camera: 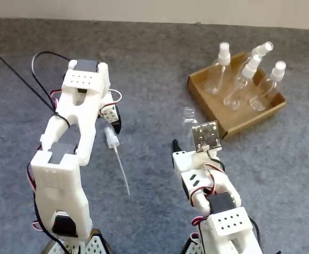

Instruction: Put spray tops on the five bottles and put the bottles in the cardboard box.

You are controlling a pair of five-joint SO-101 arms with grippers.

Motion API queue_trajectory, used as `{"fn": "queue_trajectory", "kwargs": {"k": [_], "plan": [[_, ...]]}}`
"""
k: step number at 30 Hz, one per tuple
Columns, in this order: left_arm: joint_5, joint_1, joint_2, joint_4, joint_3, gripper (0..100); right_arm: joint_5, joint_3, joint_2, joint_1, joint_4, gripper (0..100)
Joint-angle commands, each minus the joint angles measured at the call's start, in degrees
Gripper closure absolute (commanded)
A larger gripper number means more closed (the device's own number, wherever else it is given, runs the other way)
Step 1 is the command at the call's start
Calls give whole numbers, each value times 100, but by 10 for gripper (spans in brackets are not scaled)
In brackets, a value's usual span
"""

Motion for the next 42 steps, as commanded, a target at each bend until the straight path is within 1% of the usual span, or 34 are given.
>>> {"fn": "queue_trajectory", "kwargs": {"k": [1,3,6,19,21,23,25,32,36,42], "plan": [[360,312,189,-97,-286,787,-26,-40,-110,57,-154,832],[615,321,374,-325,-286,787,-26,-40,-110,57,-154,832],[730,277,637,-554,-277,787,-26,-40,-110,57,-154,832],[747,321,1033,-598,-251,792,-26,-40,-110,92,-154,832],[747,312,1033,-598,-251,838,-26,-48,-110,92,-154,832],[703,312,1033,-598,-268,915,-26,-48,-110,92,-154,832],[686,321,1033,-598,-286,969,-26,-48,-110,92,-154,832],[659,321,1033,-589,-277,978,-26,-40,-110,92,-154,832],[185,321,998,-554,-286,979,-26,-40,-110,84,-154,832],[114,259,796,-554,-295,980,-44,-40,-110,48,-154,832]]}}
